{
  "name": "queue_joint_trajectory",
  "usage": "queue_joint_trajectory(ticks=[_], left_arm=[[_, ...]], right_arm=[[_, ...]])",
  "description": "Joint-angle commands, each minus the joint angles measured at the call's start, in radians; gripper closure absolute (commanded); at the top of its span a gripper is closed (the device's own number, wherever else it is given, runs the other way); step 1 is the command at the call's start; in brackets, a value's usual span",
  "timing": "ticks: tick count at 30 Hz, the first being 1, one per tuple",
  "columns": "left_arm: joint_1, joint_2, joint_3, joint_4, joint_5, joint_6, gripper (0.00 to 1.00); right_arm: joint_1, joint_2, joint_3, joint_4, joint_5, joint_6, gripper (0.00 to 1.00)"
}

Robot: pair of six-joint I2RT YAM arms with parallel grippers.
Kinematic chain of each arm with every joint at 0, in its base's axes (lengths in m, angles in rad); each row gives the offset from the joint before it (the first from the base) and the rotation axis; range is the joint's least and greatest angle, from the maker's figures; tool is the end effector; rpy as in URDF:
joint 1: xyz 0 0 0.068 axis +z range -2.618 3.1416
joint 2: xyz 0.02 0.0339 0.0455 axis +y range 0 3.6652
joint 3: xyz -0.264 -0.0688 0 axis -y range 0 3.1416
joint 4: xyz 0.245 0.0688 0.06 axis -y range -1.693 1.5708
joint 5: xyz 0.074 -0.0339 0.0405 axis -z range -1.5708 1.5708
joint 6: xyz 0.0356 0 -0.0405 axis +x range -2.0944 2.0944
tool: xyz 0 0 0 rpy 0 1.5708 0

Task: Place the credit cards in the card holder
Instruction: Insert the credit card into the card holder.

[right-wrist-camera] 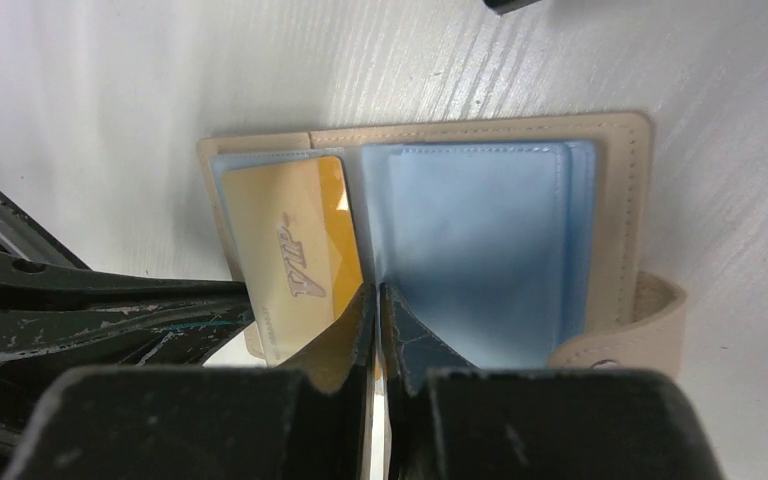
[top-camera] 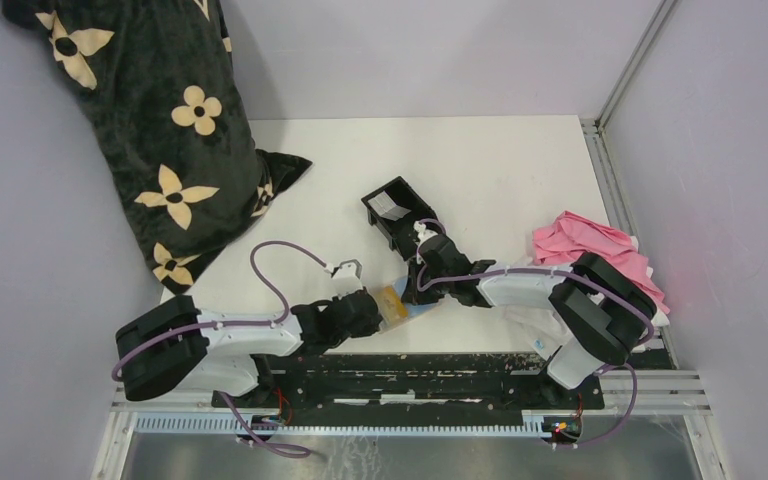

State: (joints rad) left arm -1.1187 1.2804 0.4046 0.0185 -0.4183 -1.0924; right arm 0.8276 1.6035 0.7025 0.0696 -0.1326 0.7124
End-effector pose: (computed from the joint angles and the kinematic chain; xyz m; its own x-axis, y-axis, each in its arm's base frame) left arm 0.1079 -0.1890 0.1362 -0.7787 -0.2536 -0.5739 0.0317 0.8976 -0.4396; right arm 0.2005 0.2251 0.1418 -0.8948 -0.0162 -0.4461 -0.2712 0.8136 0.5144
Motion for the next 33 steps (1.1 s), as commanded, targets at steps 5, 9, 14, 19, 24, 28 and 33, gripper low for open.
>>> queue_joint_trajectory(ticks=[5,9,14,19,24,28,33], left_arm=[[-0.009,-0.064,-0.016,-0.247,-0.009,-0.024,0.82],[-0.009,-0.098,-0.012,-0.257,-0.022,-0.022,0.81],[-0.009,-0.142,-0.012,-0.258,-0.036,-0.025,0.79],[-0.009,-0.191,-0.019,-0.295,-0.064,-0.035,0.77],[-0.009,-0.171,-0.05,-0.268,-0.062,-0.051,0.77],[-0.009,-0.118,-0.055,-0.216,-0.048,-0.046,0.78],[-0.009,-0.067,-0.064,-0.153,-0.03,-0.037,0.78]], right_arm=[[0.002,0.027,0.04,0.024,0.003,0.003,0.91],[0.002,0.035,0.041,0.031,-0.001,0.004,0.91],[0.007,0.049,0.053,0.027,-0.004,0.002,0.91],[0.008,0.062,0.051,0.038,-0.009,0.003,0.91],[0.014,0.067,0.054,0.041,-0.013,0.005,0.91],[0.027,0.064,0.061,0.033,-0.008,0.005,0.91],[0.047,0.06,0.069,0.029,0.005,0.009,0.91]])
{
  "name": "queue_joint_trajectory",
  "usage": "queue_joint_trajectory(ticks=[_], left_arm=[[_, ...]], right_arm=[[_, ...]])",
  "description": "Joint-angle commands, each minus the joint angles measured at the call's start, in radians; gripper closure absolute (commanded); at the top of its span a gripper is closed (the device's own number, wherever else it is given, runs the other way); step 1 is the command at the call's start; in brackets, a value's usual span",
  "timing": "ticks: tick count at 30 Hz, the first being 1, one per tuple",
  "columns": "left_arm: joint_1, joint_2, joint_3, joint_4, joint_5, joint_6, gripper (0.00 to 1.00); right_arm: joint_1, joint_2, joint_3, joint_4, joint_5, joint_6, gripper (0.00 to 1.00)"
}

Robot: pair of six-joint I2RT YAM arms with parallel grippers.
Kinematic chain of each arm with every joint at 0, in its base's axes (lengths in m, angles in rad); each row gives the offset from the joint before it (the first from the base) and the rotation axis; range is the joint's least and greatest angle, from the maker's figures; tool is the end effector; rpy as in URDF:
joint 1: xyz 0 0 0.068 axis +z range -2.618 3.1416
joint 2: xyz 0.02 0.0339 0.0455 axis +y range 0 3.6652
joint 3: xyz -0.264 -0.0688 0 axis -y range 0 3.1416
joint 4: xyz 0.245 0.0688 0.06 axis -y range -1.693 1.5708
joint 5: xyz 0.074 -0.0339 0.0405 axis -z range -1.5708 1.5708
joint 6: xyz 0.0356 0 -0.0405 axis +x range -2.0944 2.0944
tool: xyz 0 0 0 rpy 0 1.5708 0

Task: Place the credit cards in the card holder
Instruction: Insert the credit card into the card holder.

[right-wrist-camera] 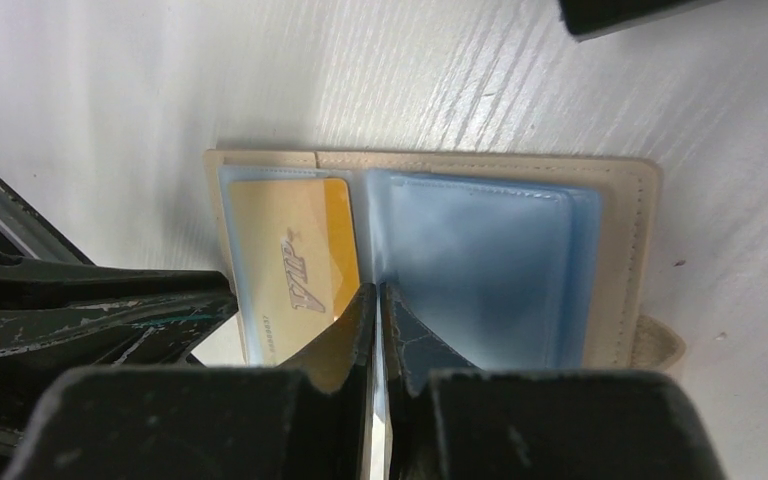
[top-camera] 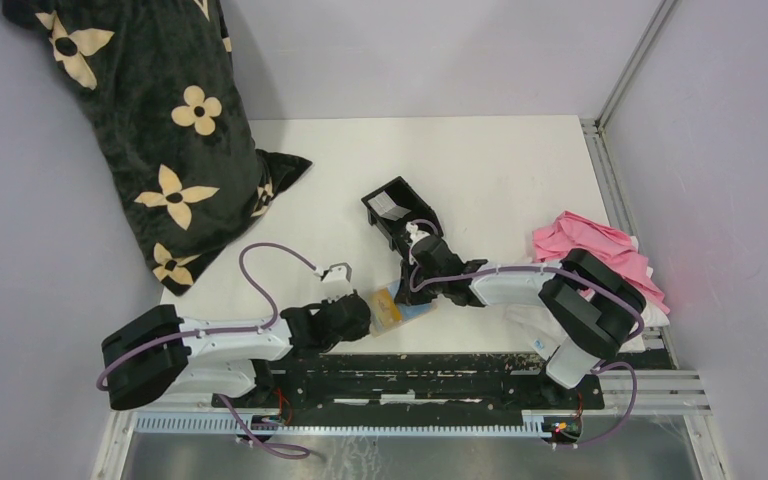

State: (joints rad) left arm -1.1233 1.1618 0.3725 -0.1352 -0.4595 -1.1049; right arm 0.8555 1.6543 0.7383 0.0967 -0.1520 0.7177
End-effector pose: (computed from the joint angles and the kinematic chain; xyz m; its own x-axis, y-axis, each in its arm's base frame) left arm 0.0982 -0.1680 0.1395 -0.7738 -0.2383 -0.5869 0.0024 0.9254 -0.3790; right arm 0.2014 0.2401 0.1390 -0.8963 -0.0405 -0.4416 -0.2980 0.7923 0.5323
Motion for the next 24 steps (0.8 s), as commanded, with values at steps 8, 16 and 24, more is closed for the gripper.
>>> queue_joint_trajectory(ticks=[8,16,24], left_arm=[[-0.004,0.067,-0.045,0.025,0.01,-0.026,0.79],[-0.005,0.06,-0.045,0.011,0.001,-0.026,0.79],[-0.005,-0.013,-0.043,-0.09,-0.029,-0.051,0.79]], right_arm=[[0.045,0.025,0.043,0.009,0.032,0.018,0.91],[0.06,0.016,0.056,-0.006,0.046,0.019,0.9],[0.06,-0.078,0.098,-0.092,0.114,-0.05,0.74]])
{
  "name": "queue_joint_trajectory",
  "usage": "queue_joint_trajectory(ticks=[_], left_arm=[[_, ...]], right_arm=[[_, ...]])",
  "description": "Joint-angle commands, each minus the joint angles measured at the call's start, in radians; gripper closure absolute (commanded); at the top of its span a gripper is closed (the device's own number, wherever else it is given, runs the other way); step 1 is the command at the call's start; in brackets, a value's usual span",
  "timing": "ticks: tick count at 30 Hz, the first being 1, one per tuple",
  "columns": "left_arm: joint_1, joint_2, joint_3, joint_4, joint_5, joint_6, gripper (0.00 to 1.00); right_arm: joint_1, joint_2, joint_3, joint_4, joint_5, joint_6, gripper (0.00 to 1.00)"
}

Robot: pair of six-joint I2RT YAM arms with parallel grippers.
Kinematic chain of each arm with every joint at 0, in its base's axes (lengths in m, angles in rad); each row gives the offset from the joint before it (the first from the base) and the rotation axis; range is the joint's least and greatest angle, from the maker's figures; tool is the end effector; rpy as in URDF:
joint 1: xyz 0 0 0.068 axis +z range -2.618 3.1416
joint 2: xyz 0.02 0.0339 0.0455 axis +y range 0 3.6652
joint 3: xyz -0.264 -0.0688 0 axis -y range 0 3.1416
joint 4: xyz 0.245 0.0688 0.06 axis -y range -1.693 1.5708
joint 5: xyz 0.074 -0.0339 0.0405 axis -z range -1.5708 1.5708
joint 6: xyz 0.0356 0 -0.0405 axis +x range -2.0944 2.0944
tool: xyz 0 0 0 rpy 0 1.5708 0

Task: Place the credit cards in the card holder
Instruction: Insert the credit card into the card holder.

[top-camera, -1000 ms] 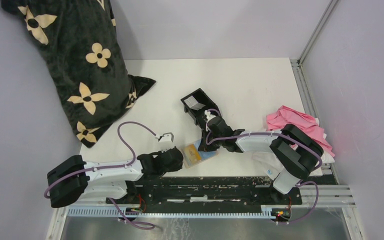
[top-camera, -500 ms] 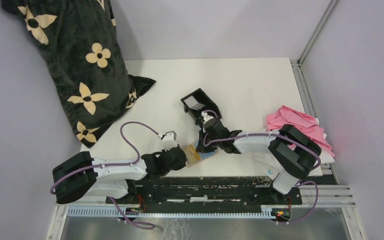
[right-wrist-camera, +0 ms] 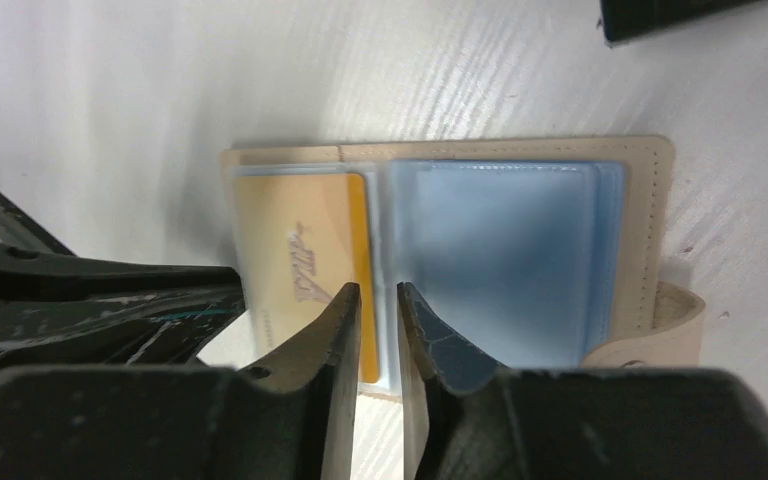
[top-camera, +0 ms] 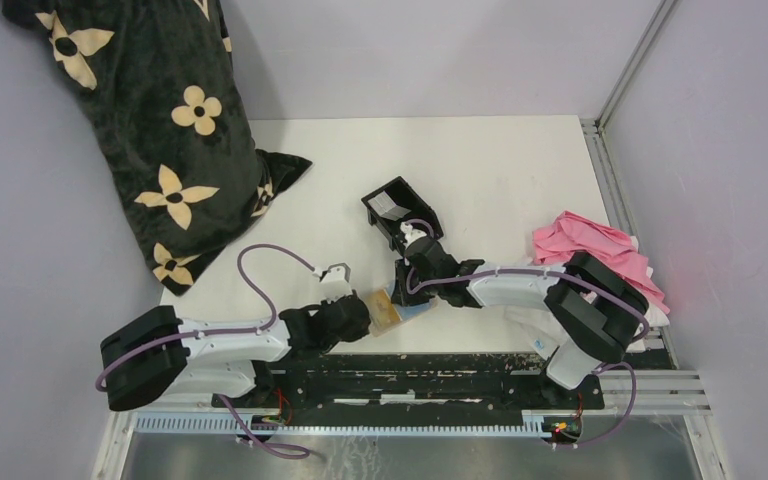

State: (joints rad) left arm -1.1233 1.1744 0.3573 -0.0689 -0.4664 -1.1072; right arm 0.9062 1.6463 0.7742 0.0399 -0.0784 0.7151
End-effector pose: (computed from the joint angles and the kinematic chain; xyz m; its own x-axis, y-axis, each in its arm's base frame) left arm 0.0994 -0.1701 0.1375 -0.7600 -0.2628 -0.5944 0.0053 0.9121 -0.4100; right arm 0.1934 0.2514 0.1468 -0.8802 -0.0635 -0.4703 -0.3180 0.8145 0.4852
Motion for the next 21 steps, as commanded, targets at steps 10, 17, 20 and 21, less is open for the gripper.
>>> queue_joint_trajectory(ticks=[10,17,20,21], left_arm=[[-0.004,-0.2,-0.017,-0.318,-0.088,-0.089,0.73],[-0.004,-0.22,0.047,-0.374,-0.128,-0.044,0.68],[-0.004,-0.234,0.053,-0.356,-0.14,-0.023,0.66],[-0.004,-0.246,0.05,-0.341,-0.142,-0.014,0.66]], right_arm=[[0.009,-0.089,0.201,-0.154,0.063,-0.137,0.59],[0.01,-0.111,0.255,-0.207,0.096,-0.181,0.55],[0.009,-0.117,0.265,-0.213,0.114,-0.209,0.54],[0.009,-0.117,0.271,-0.214,0.132,-0.221,0.54]])
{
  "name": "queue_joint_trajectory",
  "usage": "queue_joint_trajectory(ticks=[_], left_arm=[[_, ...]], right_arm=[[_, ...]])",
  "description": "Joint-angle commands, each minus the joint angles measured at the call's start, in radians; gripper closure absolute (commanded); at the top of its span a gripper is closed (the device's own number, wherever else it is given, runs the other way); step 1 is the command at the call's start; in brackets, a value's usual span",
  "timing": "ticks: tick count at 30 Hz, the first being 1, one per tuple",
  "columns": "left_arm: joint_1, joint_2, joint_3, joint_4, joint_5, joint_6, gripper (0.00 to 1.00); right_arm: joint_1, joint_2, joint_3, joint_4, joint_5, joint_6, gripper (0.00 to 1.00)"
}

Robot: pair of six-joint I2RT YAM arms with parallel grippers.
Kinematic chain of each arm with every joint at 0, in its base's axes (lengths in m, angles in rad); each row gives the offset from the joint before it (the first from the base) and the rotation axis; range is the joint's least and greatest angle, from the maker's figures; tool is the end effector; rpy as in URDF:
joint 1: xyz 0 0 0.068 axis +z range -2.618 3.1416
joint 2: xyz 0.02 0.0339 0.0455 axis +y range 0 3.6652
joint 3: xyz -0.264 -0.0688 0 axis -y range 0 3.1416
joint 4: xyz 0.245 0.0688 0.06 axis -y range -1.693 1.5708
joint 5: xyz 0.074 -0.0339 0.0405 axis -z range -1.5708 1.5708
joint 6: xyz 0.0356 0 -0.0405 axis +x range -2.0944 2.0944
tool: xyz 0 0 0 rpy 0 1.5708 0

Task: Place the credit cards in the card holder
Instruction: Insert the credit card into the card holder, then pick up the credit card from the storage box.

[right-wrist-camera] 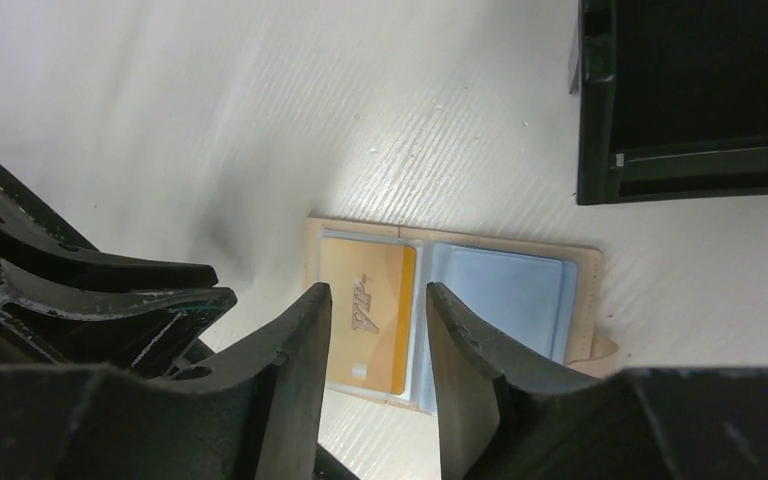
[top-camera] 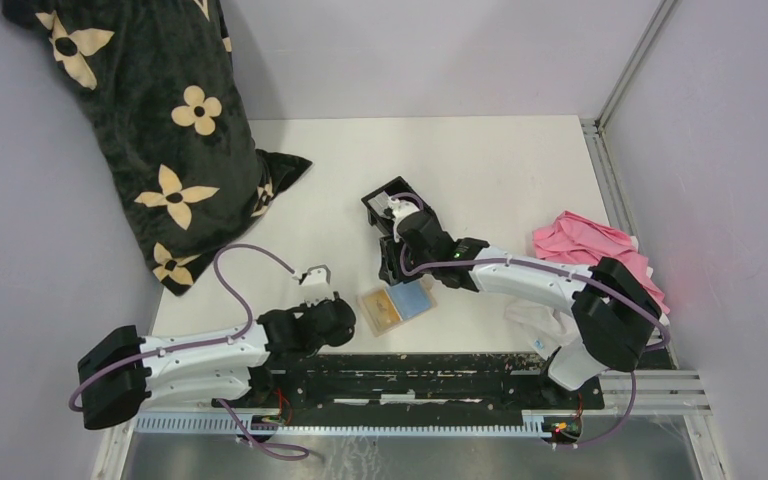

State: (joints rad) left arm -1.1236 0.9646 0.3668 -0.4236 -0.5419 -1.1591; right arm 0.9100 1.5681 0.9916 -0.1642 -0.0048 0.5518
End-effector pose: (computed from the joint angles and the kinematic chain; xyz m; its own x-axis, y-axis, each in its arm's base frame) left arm 0.0859 -0.1367 0.1530 -0.7488 -0.2544 -0.6121 -0.0755 0.9501 -0.3025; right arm 0.2075 0.2672 0.2203 -0.7677 -0.1334 -0.6268 -0.4571 0.7996 0.3896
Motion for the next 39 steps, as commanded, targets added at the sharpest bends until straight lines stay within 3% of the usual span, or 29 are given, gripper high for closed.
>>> queue_joint_trajectory(ticks=[1,6,12,16,18,22,30,39], left_arm=[[-0.004,-0.052,0.031,0.034,-0.067,0.05,0.65],[-0.004,-0.174,0.004,0.192,-0.09,0.157,0.6],[-0.002,-0.185,0.057,0.273,-0.17,0.245,0.36],[0.003,-0.138,0.111,0.282,-0.245,0.276,0.14],[0.018,-0.102,0.129,0.308,-0.266,0.288,0.1],[0.107,-0.019,0.165,0.393,-0.188,0.312,0.11],[0.373,0.14,0.2,0.534,0.064,0.29,0.29],[0.47,0.326,0.243,0.693,0.19,0.23,0.4]], right_arm=[[0.005,-0.037,0.062,-0.012,0.073,-0.07,0.53],[0.006,-0.028,0.145,-0.088,0.219,-0.153,0.51],[-0.004,0.059,0.322,-0.214,0.344,-0.234,0.39],[-0.056,0.142,0.431,-0.23,0.318,-0.262,0.37],[-0.1,0.184,0.477,-0.23,0.265,-0.282,0.37],[-0.176,0.281,0.599,-0.253,0.188,-0.321,0.37],[-0.264,0.454,0.784,-0.284,0.057,-0.357,0.37],[-0.302,0.556,0.884,-0.291,-0.014,-0.348,0.37]])
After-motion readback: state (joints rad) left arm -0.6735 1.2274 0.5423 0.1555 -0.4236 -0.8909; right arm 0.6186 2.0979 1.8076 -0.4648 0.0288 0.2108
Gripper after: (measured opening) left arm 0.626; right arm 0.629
